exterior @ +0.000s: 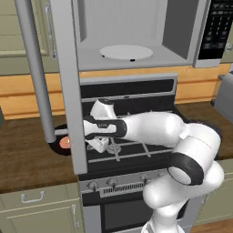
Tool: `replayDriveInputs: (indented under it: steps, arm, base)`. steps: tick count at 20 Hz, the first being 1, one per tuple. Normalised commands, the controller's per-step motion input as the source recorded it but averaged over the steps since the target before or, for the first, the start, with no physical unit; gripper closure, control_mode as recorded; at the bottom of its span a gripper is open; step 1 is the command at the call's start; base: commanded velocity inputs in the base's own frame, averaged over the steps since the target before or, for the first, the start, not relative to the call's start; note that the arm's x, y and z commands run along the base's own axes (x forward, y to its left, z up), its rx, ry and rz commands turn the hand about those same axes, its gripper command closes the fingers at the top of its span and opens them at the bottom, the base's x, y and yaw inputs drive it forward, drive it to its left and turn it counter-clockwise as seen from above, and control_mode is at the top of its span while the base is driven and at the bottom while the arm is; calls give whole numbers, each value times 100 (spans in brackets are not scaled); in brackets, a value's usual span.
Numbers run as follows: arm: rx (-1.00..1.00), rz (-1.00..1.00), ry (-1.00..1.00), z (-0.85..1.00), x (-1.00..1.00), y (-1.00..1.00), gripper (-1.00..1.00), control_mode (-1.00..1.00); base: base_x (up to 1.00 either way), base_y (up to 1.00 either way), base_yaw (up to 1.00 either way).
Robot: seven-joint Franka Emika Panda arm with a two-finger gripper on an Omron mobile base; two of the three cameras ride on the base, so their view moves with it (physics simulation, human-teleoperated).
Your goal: Open the microwave, place the bowl with waffle inside the microwave, then close the microwave door and turn it on.
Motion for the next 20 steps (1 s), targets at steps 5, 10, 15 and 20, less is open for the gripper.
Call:
replayDriveInputs:
  steps: [5,10,15,20]
  arm:
    - [4,-21,7,76,-55,-90,100,-100]
    - [0,-35,2,59,-71,-85,100,-100]
    - [0,-36,1,66,-71,-72,100,-100]
    - [0,-34,10,90,-33,-81,100,-100]
  base:
    - [0,0,0]
    - [0,0,0]
    - [0,0,0]
    - [0,0,0]
